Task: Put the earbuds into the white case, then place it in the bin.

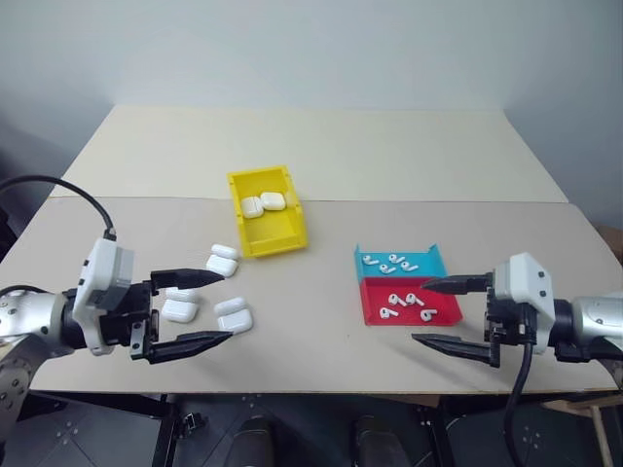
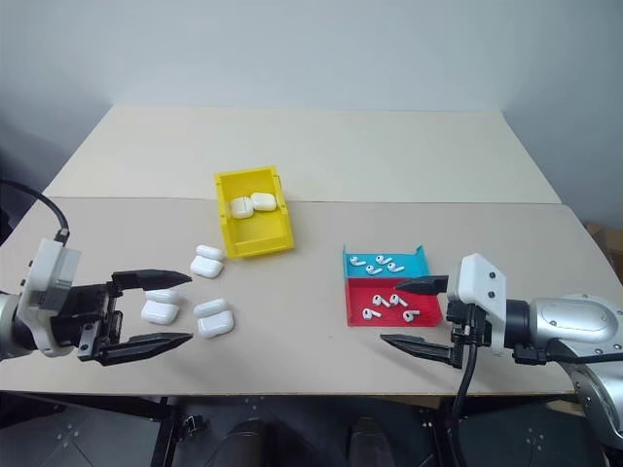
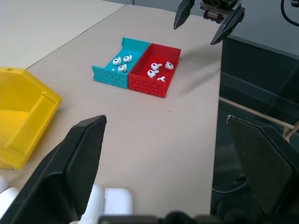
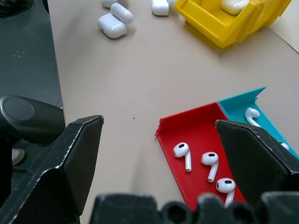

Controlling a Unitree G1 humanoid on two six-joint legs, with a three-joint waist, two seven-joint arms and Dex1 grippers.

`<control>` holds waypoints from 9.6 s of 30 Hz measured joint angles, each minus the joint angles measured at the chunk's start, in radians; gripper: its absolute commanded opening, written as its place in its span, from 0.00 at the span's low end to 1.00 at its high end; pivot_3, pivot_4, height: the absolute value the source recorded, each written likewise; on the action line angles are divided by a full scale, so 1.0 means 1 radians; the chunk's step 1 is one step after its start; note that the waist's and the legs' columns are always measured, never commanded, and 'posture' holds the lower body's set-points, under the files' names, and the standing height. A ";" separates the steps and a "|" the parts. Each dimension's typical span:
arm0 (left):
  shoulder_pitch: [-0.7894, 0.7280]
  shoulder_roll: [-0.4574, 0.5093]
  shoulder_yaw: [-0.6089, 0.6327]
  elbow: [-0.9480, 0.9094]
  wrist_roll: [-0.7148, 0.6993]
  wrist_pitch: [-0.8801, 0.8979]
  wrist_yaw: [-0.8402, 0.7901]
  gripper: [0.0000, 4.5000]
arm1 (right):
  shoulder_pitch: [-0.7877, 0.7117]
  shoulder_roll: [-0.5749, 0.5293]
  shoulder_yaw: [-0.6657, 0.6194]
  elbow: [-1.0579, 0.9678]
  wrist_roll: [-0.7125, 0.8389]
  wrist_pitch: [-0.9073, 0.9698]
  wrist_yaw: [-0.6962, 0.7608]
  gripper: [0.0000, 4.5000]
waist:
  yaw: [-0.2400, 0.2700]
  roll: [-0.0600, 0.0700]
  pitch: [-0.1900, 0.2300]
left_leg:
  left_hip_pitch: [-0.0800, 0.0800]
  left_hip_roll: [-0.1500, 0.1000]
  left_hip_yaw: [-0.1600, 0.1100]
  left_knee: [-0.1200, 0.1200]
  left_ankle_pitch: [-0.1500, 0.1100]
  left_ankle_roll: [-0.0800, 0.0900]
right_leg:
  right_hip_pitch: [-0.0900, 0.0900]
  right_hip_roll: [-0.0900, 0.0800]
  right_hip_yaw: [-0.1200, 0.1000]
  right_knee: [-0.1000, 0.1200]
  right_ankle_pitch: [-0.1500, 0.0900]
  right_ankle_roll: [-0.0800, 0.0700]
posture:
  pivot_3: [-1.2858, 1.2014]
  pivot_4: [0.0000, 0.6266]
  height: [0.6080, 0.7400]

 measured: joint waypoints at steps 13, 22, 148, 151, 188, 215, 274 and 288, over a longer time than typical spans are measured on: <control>-0.024 0.019 -0.004 0.005 0.002 0.023 0.027 1.00 | 0.001 0.000 -0.001 0.000 0.003 0.000 0.000 0.99 | -0.001 0.000 0.000 | 0.000 0.000 0.000 0.000 0.000 0.000 | 0.000 0.000 0.000 0.000 0.000 0.000 | 0.52 0.24 1.00; -0.051 0.116 -0.003 0.082 0.059 0.023 -0.049 1.00 | -0.067 -0.061 -0.039 0.020 0.019 0.029 0.004 0.99 | -0.001 0.000 0.000 | -0.001 0.000 0.000 0.000 0.000 0.000 | -0.001 0.000 0.000 -0.001 0.000 0.000 | 0.52 0.24 1.00; -0.595 0.379 -0.487 0.332 -1.003 0.741 1.710 0.61 | -0.037 -0.025 -0.030 -0.038 0.047 0.087 -0.031 1.00 | 0.010 -0.004 0.003 | -0.001 -0.003 -0.003 0.001 0.002 -0.004 | 0.001 -0.002 -0.001 0.001 0.000 0.001 | 0.52 0.24 1.00; -0.392 0.291 -0.184 0.228 -0.844 0.657 1.426 0.61 | -0.047 -0.014 -0.009 -0.036 0.039 0.076 -0.032 1.00 | 0.009 -0.004 0.003 | 0.000 -0.003 -0.002 -0.001 0.002 -0.004 | 0.000 -0.002 -0.001 0.000 0.000 0.000 | 0.52 0.24 1.00; -0.508 -0.298 -0.444 0.270 0.015 -0.174 -0.298 0.61 | -0.306 -0.328 0.339 -0.019 -0.190 0.239 -0.031 0.48 | -0.003 -0.004 0.003 | -0.003 -0.002 -0.003 0.003 0.001 -0.001 | 0.000 -0.002 -0.001 0.000 0.001 0.002 | 0.52 0.24 1.00; -0.453 -0.352 -0.478 0.177 0.061 -0.173 -0.267 0.61 | -0.552 -0.154 0.679 0.310 -0.657 -0.078 0.189 0.48 | -0.002 -0.003 0.003 | -0.004 -0.002 -0.003 0.003 0.001 -0.001 | -0.001 -0.002 -0.001 0.000 0.001 0.002 | 0.52 0.24 1.00; -0.631 -0.434 -0.511 0.295 0.073 -0.110 -0.104 0.61 | -0.542 0.499 0.013 -0.258 0.299 0.493 -0.523 0.15 | -0.003 -0.003 0.003 | -0.004 -0.002 -0.005 0.003 0.001 -0.001 | 0.000 -0.001 -0.002 0.001 0.001 0.002 | 0.52 0.24 1.00; -0.670 -0.498 -0.535 0.337 0.128 -0.115 -0.132 0.61 | -0.489 0.471 0.117 -0.257 0.363 0.378 -0.620 0.15 | -0.004 -0.003 0.003 | -0.004 -0.002 -0.005 0.003 0.001 -0.001 | 0.000 -0.001 -0.002 0.000 0.001 0.002 | 0.52 0.24 1.00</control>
